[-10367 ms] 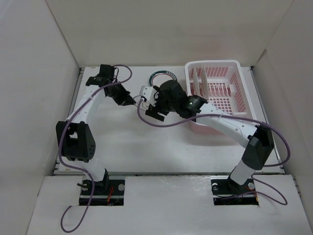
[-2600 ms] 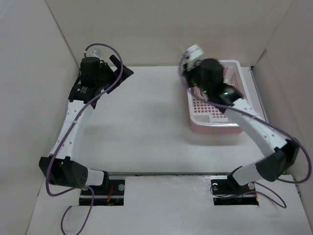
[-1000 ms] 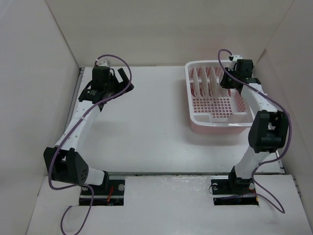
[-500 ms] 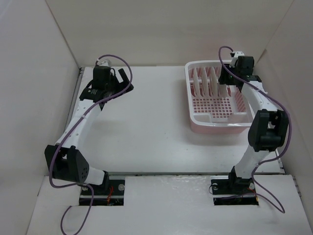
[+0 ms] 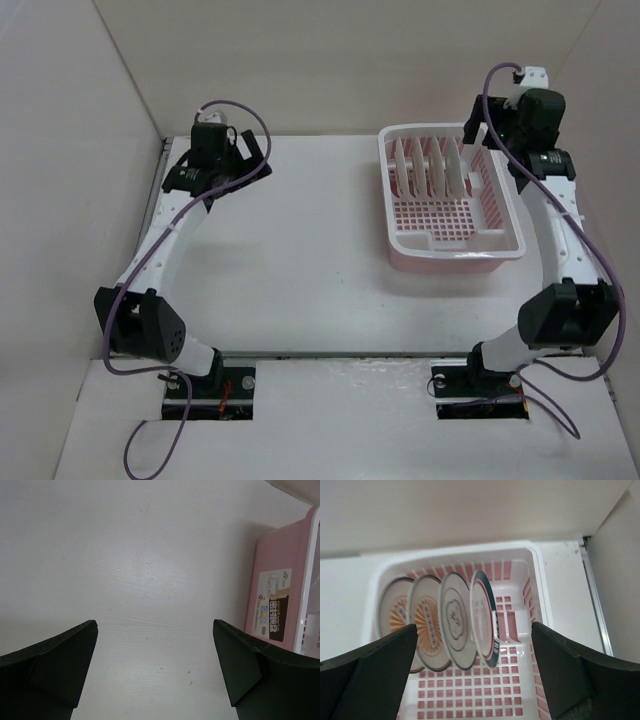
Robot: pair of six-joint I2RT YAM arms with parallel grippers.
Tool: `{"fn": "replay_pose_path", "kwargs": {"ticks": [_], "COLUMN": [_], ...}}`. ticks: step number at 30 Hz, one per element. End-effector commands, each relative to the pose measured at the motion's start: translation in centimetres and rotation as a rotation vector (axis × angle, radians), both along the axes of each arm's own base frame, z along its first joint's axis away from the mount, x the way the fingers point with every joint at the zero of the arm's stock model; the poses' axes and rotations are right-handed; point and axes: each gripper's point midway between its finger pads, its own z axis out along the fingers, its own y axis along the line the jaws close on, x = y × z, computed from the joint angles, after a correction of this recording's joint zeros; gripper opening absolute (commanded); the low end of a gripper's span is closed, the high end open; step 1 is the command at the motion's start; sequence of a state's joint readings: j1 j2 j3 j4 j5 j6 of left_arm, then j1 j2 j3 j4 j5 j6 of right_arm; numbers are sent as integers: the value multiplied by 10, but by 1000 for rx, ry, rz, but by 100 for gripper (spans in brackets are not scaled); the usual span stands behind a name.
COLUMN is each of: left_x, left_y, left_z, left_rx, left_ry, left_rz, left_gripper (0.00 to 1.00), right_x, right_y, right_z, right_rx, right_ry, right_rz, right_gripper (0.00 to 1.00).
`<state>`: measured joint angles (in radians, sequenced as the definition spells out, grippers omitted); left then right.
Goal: Load the plates into the dish rack
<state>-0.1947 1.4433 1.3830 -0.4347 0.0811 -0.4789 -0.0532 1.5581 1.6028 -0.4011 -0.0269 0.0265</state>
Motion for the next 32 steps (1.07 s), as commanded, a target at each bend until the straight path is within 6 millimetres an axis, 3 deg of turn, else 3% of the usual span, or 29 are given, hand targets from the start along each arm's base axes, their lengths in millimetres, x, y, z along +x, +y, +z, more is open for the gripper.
{"fn": "replay_pose_path", "kwargs": {"ticks": [1, 2, 3, 5, 7, 10, 13, 14, 16, 18, 23, 28, 32], "left_x": [12, 13, 11, 14, 9, -2, -26, -42, -56, -74, -78, -83, -84], "left_y": [17, 24, 33, 41, 50, 63, 84, 88, 94, 95, 79, 83, 81], "left_z": [64, 75, 83, 124, 151, 193, 226, 239, 241, 257, 253, 257, 259], "left_rx": [54, 57, 85, 76, 62, 35, 0, -48, -84, -126, -160, -141, -130], "left_ry": [-99, -103, -101, -182, -233, -328, -420, -455, -466, -516, -505, -518, -521], "left_rz": [80, 133, 173, 209, 245, 292, 383, 420, 457, 466, 379, 401, 399], "left_gripper": [99, 99, 99, 99, 99, 99, 99, 99, 99, 99, 99, 99, 99], "right_x": [-27, -41, -48, -70, -87, -127, -167, -175, -200, -214, -247, -259, -257], "right_y": [17, 26, 32, 52, 62, 61, 51, 48, 41, 36, 21, 16, 15], "right_z": [62, 76, 77, 84, 95, 125, 156, 157, 166, 170, 196, 206, 204], "right_rx": [98, 98, 93, 91, 87, 81, 81, 76, 78, 79, 94, 101, 99], "right_ry": [-130, -165, -165, -168, -187, -260, -332, -334, -363, -380, -464, -494, -494], "right_rz": [19, 40, 39, 74, 85, 61, 24, -2, -22, -40, -88, -99, -108], "right_gripper": [100, 100, 100, 100, 100, 100, 100, 100, 100, 100, 100, 100, 100]}}
